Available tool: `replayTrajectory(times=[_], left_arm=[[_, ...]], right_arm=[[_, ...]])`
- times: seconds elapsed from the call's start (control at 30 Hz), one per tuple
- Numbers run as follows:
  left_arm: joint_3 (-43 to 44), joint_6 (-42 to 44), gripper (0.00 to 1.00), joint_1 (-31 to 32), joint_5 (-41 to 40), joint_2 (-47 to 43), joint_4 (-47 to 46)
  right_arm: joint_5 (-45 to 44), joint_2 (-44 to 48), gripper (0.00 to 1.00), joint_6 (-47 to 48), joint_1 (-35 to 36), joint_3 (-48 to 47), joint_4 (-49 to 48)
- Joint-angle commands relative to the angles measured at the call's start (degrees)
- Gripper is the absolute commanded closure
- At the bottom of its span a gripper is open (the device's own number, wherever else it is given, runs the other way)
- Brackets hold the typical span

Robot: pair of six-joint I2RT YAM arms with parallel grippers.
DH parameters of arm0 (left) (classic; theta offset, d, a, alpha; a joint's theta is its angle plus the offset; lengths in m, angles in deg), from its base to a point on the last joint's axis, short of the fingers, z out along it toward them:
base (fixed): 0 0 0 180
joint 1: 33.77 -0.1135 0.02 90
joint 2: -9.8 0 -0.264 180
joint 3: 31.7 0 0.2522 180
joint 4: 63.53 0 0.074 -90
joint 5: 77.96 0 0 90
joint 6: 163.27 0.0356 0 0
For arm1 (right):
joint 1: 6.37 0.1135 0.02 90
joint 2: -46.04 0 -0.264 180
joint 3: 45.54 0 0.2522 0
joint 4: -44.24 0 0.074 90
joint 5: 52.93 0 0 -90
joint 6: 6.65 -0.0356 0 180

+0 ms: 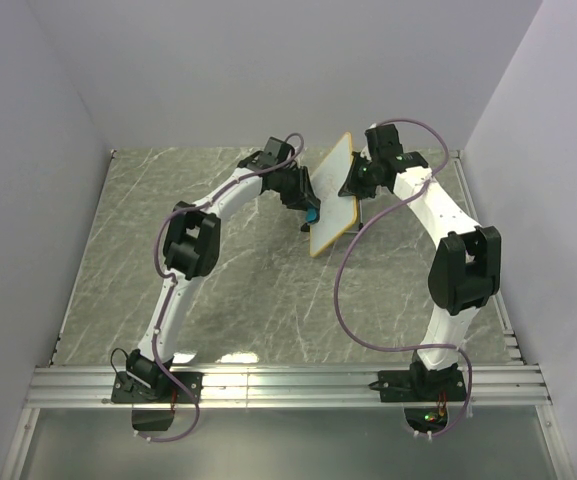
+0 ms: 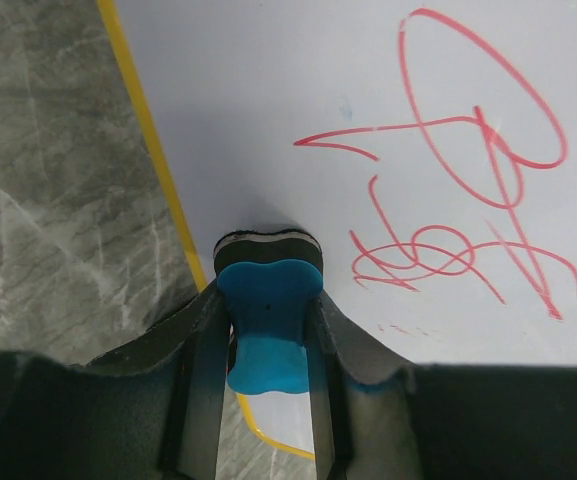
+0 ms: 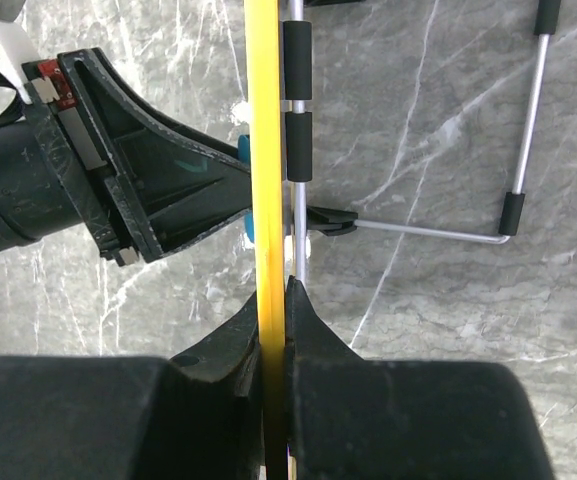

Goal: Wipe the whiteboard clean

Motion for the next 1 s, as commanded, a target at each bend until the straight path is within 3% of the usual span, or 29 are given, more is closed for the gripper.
replayTrajectory(times=[0.0, 0.3, 0.6, 0.97], left_arm=[[0.20, -3.53, 1.00, 2.97, 6.42, -4.64, -5.43], [-3.05, -13.12, 1.00, 5.96, 11.09, -9.56, -14.39], [-12.28, -14.62, 1.00, 7.02, 5.20, -12.12, -15.90], [-31.79, -12.95, 1.00, 7.02, 0.37, -13.78, -18.36]], right_arm=[[6.37, 2.34, 1.00, -2.75, 1.01, -1.91, 3.57], [5.75, 1.28, 1.00, -3.80, 0.93, -3.06, 3.66], [6.80, 0.75, 1.00, -4.77, 1.10, -3.67, 3.48], [8.30, 0.84, 1.00, -6.88, 0.05, -4.55, 2.95]])
